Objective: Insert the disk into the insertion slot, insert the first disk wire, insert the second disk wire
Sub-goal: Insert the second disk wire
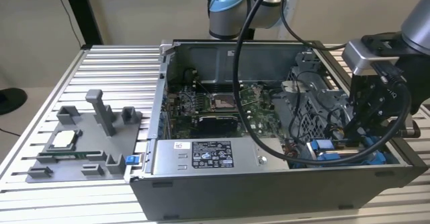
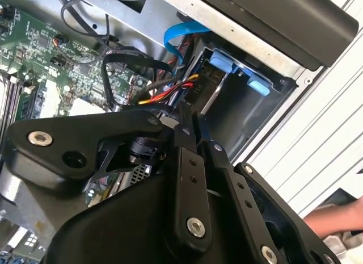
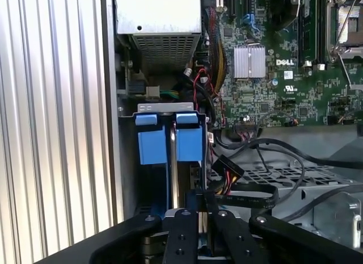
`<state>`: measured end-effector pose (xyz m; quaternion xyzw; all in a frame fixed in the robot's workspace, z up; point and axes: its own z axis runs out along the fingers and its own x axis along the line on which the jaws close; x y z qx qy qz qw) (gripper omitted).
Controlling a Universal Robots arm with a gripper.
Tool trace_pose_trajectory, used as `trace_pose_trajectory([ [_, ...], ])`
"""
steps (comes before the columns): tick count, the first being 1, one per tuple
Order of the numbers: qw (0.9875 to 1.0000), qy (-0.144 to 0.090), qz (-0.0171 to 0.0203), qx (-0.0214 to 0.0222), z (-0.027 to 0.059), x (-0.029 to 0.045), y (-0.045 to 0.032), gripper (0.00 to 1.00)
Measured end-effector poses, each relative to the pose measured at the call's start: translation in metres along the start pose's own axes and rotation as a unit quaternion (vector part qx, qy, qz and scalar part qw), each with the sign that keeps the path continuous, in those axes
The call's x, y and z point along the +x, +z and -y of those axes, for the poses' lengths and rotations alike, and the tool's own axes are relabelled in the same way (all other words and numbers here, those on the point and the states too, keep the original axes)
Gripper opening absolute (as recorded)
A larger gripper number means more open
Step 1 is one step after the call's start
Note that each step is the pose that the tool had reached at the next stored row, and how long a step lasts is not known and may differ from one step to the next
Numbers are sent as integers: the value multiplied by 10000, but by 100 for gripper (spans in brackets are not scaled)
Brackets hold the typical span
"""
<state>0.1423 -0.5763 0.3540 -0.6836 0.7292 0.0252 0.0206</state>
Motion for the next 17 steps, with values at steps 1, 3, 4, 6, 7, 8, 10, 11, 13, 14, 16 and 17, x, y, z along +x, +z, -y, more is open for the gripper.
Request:
trace_pose_trajectory([
  [1,10000,0,0,0,0,0,3,0],
  [3,10000,0,0,0,0,0,10,0],
  [4,10000,0,0,0,0,1,12,0],
  [6,10000,0,0,0,0,1,17,0],
  [7,10000,0,0,0,0,1,20,0],
  [8,10000,0,0,0,0,1,23,0],
  [10,10000,1,0,0,1,1,27,0],
  [11,10000,1,0,0,1,1,29,0],
  [13,10000,1,0,0,3,1,33,0],
  [14,10000,0,0,0,5,1,35,0],
  [16,10000,0,0,0,5,1,40,0],
  [17,10000,0,0,0,6,2,42,0],
])
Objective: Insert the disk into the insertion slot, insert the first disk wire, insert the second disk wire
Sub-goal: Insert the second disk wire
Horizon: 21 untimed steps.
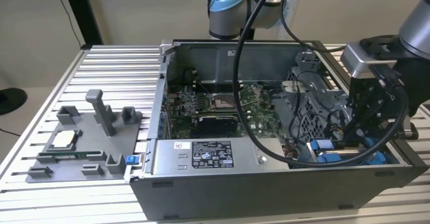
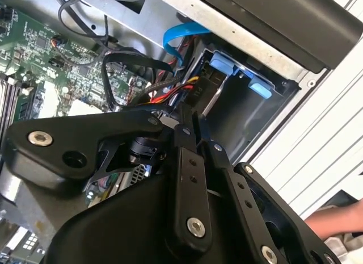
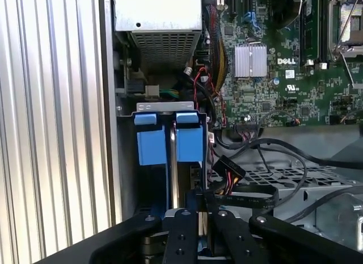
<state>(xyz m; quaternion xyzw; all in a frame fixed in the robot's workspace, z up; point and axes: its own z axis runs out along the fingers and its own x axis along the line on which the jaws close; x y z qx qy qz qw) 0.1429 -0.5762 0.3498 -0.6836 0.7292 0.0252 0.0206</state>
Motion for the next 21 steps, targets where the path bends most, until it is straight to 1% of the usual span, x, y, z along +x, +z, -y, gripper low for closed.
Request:
trace_pose_trajectory([
  [14,10000,0,0,0,1,-1,36,0],
  [21,10000,-1,9,10,1,0,53,0],
])
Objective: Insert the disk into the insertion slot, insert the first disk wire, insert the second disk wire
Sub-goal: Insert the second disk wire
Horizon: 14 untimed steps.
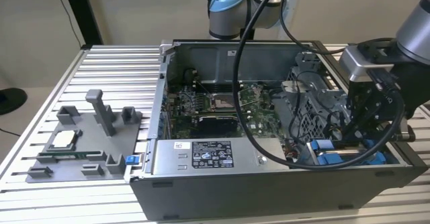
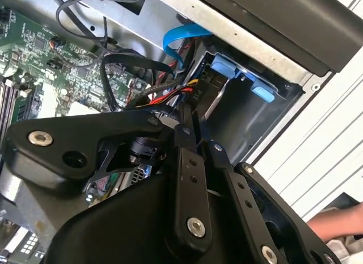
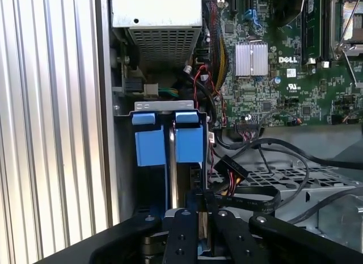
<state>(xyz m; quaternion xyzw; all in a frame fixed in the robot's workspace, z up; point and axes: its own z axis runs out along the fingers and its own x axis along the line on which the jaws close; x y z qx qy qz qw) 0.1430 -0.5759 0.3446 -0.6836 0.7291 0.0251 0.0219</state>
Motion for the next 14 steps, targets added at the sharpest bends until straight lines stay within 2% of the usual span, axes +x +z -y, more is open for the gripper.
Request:
trace_pose_trajectory([
  [14,10000,-2,4,32,-1,0,35,0],
])
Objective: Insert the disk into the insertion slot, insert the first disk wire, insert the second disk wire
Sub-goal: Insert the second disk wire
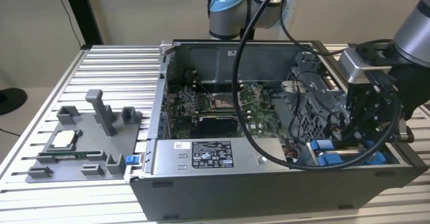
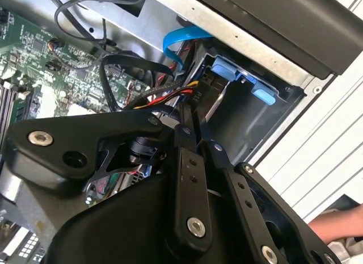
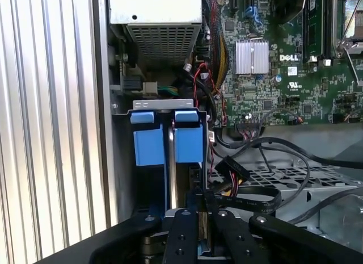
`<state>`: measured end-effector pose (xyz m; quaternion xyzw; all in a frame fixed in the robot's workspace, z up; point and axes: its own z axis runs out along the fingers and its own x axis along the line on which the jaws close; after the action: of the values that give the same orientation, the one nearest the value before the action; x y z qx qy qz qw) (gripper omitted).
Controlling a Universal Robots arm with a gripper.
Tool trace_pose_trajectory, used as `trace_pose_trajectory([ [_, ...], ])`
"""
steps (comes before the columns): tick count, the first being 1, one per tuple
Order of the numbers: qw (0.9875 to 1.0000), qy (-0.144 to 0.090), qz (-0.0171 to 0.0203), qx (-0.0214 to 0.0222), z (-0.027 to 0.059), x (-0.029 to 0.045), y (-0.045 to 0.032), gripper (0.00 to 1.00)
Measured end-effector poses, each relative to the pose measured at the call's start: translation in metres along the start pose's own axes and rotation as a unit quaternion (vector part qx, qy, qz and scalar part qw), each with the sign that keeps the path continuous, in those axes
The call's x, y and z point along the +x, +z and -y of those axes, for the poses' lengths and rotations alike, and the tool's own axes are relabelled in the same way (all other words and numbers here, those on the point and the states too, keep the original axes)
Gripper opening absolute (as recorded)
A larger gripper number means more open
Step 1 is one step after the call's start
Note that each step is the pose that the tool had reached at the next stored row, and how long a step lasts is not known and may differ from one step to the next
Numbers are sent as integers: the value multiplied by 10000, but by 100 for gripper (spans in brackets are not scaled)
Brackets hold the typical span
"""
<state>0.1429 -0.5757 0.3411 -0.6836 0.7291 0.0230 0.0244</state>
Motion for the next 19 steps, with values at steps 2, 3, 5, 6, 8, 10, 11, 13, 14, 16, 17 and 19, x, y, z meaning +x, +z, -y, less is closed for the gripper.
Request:
trace_pose_trajectory([
  [2,10000,0,1,0,0,0,1,0],
  [3,10000,0,1,0,0,0,2,0],
  [5,10000,0,2,0,0,0,0,0],
  [6,10000,0,3,0,0,-1,-3,0],
  [8,10000,0,4,0,0,-1,-5,0],
  [10,10000,-1,3,0,0,-1,-12,0],
  [11,10000,-1,3,0,0,-2,-15,0],
  [13,10000,-2,3,0,0,-2,-16,0],
  [14,10000,-2,4,0,-1,-2,-16,0],
  [16,10000,-2,2,3,-5,-1,-18,0],
  [17,10000,-2,2,8,-8,-1,-18,0],
  [19,10000,-4,3,17,-11,-1,-17,0],
])
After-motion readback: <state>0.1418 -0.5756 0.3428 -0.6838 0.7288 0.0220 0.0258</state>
